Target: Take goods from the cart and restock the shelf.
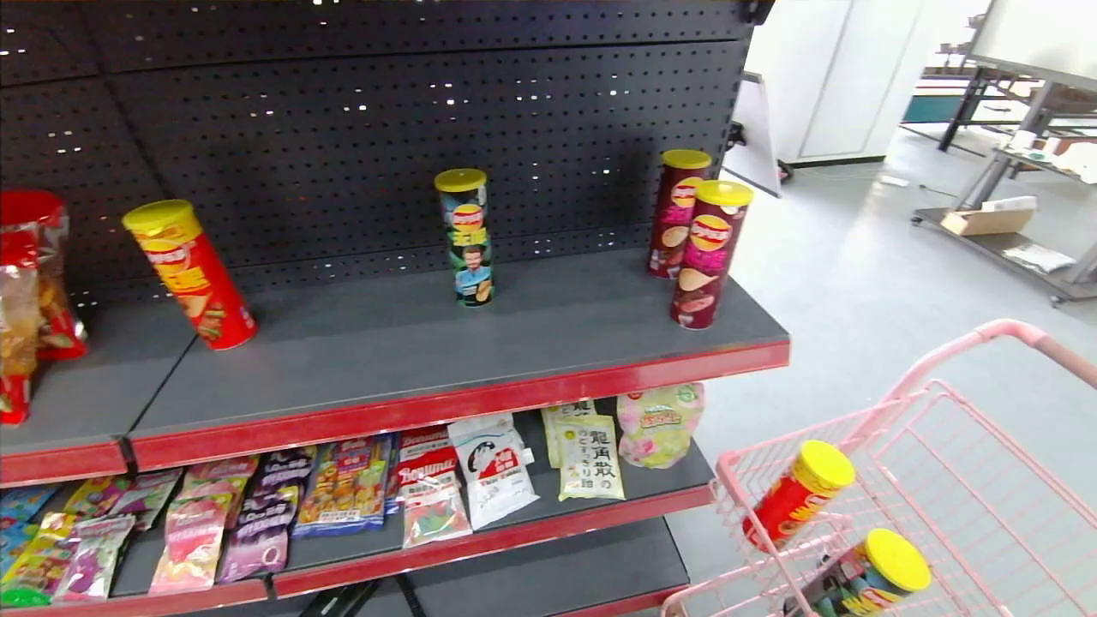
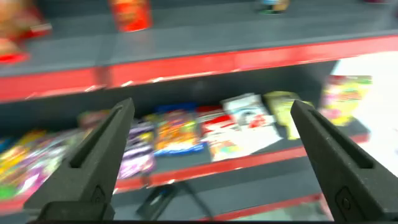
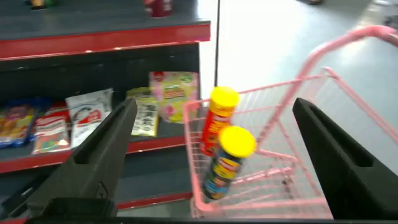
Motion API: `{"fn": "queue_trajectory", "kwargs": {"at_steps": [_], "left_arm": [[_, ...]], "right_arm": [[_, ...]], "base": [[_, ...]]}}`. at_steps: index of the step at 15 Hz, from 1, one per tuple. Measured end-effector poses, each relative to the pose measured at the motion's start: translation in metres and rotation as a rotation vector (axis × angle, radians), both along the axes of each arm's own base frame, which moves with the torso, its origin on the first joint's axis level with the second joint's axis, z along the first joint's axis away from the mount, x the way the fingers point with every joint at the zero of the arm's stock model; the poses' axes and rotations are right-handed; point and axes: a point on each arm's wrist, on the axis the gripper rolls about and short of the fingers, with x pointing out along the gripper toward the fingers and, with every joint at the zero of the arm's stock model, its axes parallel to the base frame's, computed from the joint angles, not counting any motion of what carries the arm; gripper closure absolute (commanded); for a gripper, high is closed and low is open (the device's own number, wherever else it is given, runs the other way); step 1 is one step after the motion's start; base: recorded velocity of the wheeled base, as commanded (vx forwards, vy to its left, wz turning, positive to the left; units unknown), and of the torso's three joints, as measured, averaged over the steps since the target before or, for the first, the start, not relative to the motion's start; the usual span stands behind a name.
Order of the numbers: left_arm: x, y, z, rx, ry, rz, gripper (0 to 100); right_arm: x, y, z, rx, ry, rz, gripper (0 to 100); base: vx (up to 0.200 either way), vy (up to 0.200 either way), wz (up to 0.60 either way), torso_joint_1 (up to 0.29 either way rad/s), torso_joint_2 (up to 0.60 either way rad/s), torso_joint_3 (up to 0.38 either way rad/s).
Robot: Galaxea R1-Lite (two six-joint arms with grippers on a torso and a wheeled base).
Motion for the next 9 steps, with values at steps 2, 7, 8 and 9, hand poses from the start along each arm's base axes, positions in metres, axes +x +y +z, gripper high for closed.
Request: {"fn": "queue_trajectory", "kwargs": {"at_steps": [2,7,8,9], "left_arm": [[0.0,0.0,0.0,0.0,0.0,-0.001,0],[0.0,0.0,0.0,0.0,0.0,0.0,0],[0.0,0.0,0.0,0.0,0.0,-0.001,0],[0.0,0.0,0.0,0.001,0.0,-0.001,0]], "right_arm": [[0.0,0.0,0.0,0.0,0.0,0.0,0],[0.0,0.0,0.0,0.002,0.0,0.0,0],[0.0,0.0,0.0,0.004,0.0,0.0,0],[0.0,0.0,-0.0001,0.003,0.001,0.0,0]], "base": [[0.0,0.0,-0.6,0.005,0.0,0.005],[0.0,0.0,-0.6,0.001,0.0,0.001],[0.0,0.0,0.0,0.0,0.0,0.0],[0.0,0.0,0.0,0.0,0.0,0.0]]}}
